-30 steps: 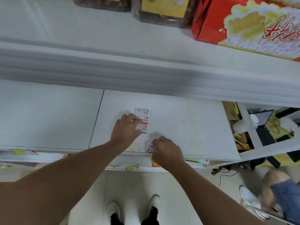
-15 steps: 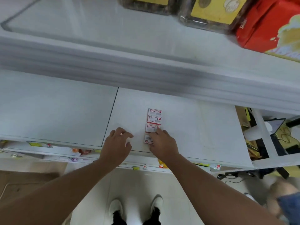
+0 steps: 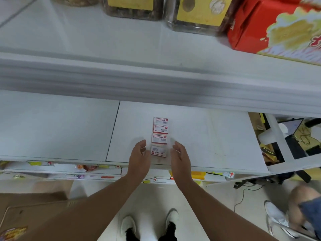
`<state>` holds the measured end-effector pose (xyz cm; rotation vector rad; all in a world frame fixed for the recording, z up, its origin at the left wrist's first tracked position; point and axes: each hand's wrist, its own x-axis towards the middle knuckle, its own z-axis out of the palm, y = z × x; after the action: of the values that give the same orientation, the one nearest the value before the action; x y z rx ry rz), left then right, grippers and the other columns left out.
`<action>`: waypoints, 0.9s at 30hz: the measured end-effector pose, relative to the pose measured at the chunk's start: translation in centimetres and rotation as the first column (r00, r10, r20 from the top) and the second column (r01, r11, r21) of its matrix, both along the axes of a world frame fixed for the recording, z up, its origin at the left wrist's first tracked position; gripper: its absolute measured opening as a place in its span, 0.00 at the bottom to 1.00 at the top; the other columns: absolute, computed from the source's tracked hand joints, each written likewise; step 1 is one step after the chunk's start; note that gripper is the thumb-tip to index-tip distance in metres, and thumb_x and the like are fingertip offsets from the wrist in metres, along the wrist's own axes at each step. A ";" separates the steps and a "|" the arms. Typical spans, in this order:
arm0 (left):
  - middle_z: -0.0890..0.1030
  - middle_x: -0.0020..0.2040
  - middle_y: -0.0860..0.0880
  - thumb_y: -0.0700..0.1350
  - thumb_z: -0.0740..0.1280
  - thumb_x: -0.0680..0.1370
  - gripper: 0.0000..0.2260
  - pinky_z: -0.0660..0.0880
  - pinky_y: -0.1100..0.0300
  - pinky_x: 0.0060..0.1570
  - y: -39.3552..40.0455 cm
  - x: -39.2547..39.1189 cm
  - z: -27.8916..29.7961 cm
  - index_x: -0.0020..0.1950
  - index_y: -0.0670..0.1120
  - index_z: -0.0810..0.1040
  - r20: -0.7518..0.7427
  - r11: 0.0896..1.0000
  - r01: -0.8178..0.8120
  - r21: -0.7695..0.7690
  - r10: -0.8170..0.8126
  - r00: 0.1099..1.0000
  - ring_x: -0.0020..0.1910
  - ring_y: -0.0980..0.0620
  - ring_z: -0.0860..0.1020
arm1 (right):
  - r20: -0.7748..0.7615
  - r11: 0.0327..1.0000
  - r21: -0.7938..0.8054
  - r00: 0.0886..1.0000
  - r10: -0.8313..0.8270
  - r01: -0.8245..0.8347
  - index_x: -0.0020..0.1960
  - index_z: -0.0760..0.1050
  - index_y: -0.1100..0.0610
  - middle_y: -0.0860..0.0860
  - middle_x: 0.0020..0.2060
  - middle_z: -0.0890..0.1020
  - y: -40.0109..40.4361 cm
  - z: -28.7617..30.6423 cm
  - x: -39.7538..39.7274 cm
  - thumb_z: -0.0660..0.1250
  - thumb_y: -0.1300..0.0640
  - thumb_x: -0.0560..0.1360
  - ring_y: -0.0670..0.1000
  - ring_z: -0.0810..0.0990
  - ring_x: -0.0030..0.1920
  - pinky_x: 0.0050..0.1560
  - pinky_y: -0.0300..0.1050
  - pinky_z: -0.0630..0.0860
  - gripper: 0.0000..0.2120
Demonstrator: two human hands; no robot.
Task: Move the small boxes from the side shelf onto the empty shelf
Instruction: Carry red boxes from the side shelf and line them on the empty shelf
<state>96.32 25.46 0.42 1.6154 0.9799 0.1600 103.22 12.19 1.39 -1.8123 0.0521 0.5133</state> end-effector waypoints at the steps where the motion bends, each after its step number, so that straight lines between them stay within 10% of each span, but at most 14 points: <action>1: 0.76 0.74 0.53 0.40 0.63 0.86 0.21 0.72 0.58 0.68 -0.2 0.5 0.0 0.80 0.49 0.70 -0.005 1.000 -0.006 0.004 0.006 1.000 0.69 0.54 0.74 | -0.011 0.998 0.055 1.000 0.004 -0.003 0.65 0.77 0.42 0.36 0.58 0.84 0.3 0.1 -0.5 0.64 0.57 0.86 0.35 0.80 0.58 0.60 0.37 0.77 0.13; 6: 0.84 0.51 0.70 0.37 0.58 0.87 0.17 0.77 0.71 0.52 -2.0 2.1 0.9 0.61 0.60 0.76 0.091 0.996 -0.001 -0.084 0.009 0.996 0.54 0.63 0.83 | 0.029 0.978 0.206 1.000 0.010 -0.016 0.74 0.74 0.47 0.43 0.65 0.83 2.9 -1.4 -1.8 0.57 0.58 0.88 0.44 0.80 0.67 0.66 0.41 0.76 0.18; 13: 0.86 0.57 0.49 0.36 0.53 0.85 0.18 0.82 0.61 0.55 -2.4 3.8 0.2 0.68 0.46 0.78 0.207 0.968 -0.108 -0.228 0.157 0.966 0.55 0.52 0.86 | -0.028 0.959 0.273 0.997 -0.074 0.079 0.74 0.75 0.52 0.49 0.65 0.83 4.8 -3.0 0.2 0.56 0.52 0.87 0.46 0.83 0.64 0.63 0.42 0.80 0.18; 22: 0.82 0.70 0.52 0.59 0.55 0.81 0.28 0.74 0.54 0.72 0.9 8.0 -0.1 0.77 0.49 0.75 0.151 0.920 -0.123 -0.371 0.190 0.970 0.67 0.55 0.80 | -0.046 0.972 0.235 0.999 -0.016 0.026 0.64 0.74 0.40 0.34 0.55 0.81 6.7 -2.8 5.2 0.56 0.55 0.89 0.27 0.80 0.52 0.53 0.28 0.72 0.13; 27: 0.85 0.61 0.48 0.50 0.51 0.87 0.21 0.82 0.62 0.57 1.7 9.5 0.7 0.71 0.45 0.78 0.158 0.940 -0.082 -0.332 0.141 0.977 0.58 0.53 0.85 | -0.054 0.983 0.181 0.999 0.002 0.008 0.66 0.76 0.42 0.40 0.59 0.83 7.6 -2.4 6.9 0.56 0.52 0.88 0.37 0.82 0.56 0.58 0.37 0.75 0.13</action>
<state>105.79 27.12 1.08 1.2220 0.9059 0.2073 110.11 19.78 -1.02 -1.6206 0.0437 0.5476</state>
